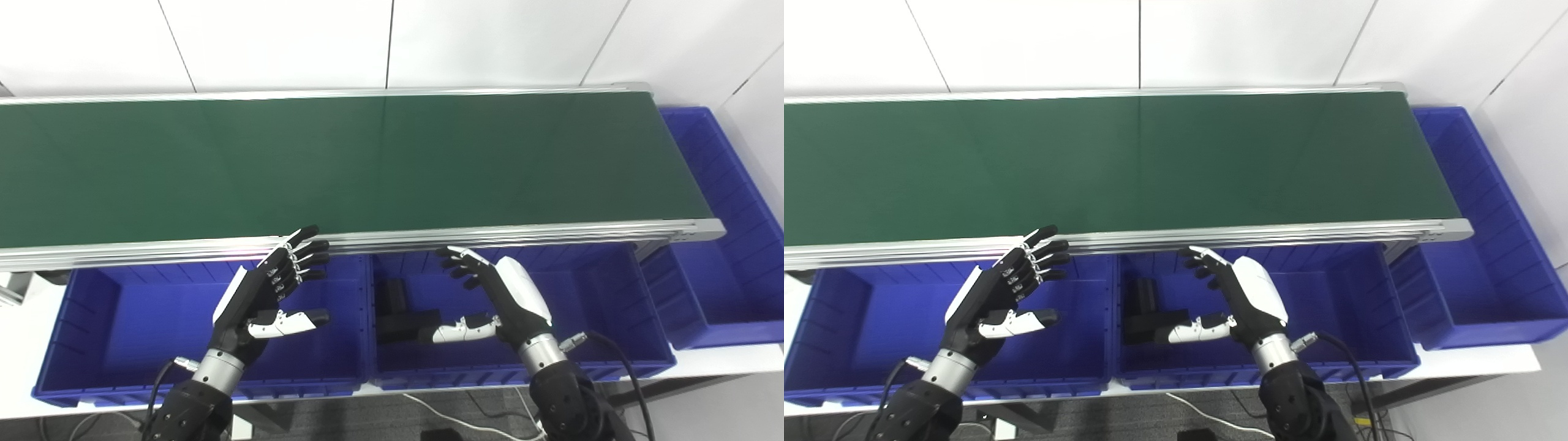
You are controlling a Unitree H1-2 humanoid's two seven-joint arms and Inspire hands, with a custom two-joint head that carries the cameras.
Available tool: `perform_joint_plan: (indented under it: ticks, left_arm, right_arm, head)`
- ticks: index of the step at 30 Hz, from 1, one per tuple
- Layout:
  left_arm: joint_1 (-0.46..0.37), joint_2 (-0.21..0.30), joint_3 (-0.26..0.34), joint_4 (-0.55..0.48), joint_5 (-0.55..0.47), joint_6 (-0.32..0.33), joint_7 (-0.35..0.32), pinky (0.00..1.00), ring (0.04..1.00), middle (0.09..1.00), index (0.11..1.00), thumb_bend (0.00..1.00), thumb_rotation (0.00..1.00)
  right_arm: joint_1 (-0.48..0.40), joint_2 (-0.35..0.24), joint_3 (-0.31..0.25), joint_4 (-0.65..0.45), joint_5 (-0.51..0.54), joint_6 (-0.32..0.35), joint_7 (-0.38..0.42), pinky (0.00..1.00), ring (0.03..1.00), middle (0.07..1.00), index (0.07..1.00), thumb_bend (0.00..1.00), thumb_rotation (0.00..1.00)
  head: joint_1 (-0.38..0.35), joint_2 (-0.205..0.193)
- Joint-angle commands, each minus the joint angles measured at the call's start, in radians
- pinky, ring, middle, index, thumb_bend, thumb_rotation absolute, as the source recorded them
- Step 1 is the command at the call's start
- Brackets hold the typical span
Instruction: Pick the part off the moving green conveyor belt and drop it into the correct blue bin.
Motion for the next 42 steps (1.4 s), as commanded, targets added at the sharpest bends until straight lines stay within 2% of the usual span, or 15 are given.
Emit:
perform_joint_plan:
  ticks: [1,5,8,13,18,26,29,36,42]
  left_arm:
    - [-0.005,0.002,-0.004,-0.004,-0.004,-0.048,-0.009,0.75,0.804,0.834,0.888,0.97,0.3]
    - [-0.005,0.003,-0.003,0.013,-0.005,-0.067,-0.012,0.76,0.806,0.834,0.887,0.96,0.29]
    - [-0.005,0.005,-0.003,0.027,-0.005,-0.085,-0.013,0.76,0.809,0.833,0.89,0.96,0.29]
    - [-0.004,0.005,-0.005,0.057,0.0,-0.114,-0.013,0.75,0.811,0.836,0.893,0.95,0.29]
    - [-0.003,-0.001,-0.01,0.082,0.0,-0.131,-0.012,0.76,0.814,0.841,0.898,0.95,0.29]
    - [0.001,-0.017,-0.009,0.123,0.006,-0.166,-0.001,0.76,0.811,0.843,0.892,0.96,0.27]
    - [0.001,-0.022,-0.005,0.139,0.003,-0.185,0.0,0.76,0.814,0.848,0.891,0.96,0.27]
    - [0.001,-0.03,0.001,0.167,0.005,-0.218,0.006,0.77,0.82,0.853,0.892,0.95,0.27]
    - [-0.002,-0.036,0.003,0.182,0.008,-0.235,0.007,0.77,0.822,0.85,0.891,0.95,0.27]
  right_arm:
    - [-0.001,0.007,0.002,-0.045,0.015,-0.076,-0.029,0.62,0.712,0.756,0.808,0.84,0.44]
    - [-0.001,0.027,0.007,-0.074,0.04,-0.077,-0.027,0.62,0.711,0.755,0.802,0.83,0.46]
    - [0.0,0.04,0.008,-0.093,0.064,-0.073,-0.021,0.63,0.715,0.759,0.796,0.83,0.43]
    - [-0.009,0.072,0.006,-0.122,0.118,-0.073,-0.01,0.64,0.724,0.774,0.803,0.84,0.42]
    - [-0.027,0.089,-0.001,-0.119,0.186,-0.098,-0.011,0.64,0.73,0.781,0.808,0.83,0.39]
    - [-0.053,0.109,-0.01,-0.072,0.326,-0.122,0.003,0.68,0.757,0.792,0.834,0.8,0.42]
    - [-0.057,0.117,-0.01,-0.021,0.358,-0.168,-0.003,0.69,0.758,0.791,0.836,0.78,0.4]
    - [-0.048,0.124,-0.016,0.113,0.382,-0.292,-0.02,0.7,0.772,0.805,0.858,0.74,0.46]
    - [-0.03,0.114,-0.023,0.165,0.385,-0.348,-0.018,0.72,0.778,0.804,0.854,0.73,0.44]
  head:
    - [0.01,-0.009]
    - [0.035,-0.03]
    - [0.041,-0.035]
    - [0.081,-0.08]
    - [0.111,-0.121]
    - [0.145,-0.163]
    - [0.158,-0.182]
    - [0.169,-0.196]
    - [0.182,-0.205]
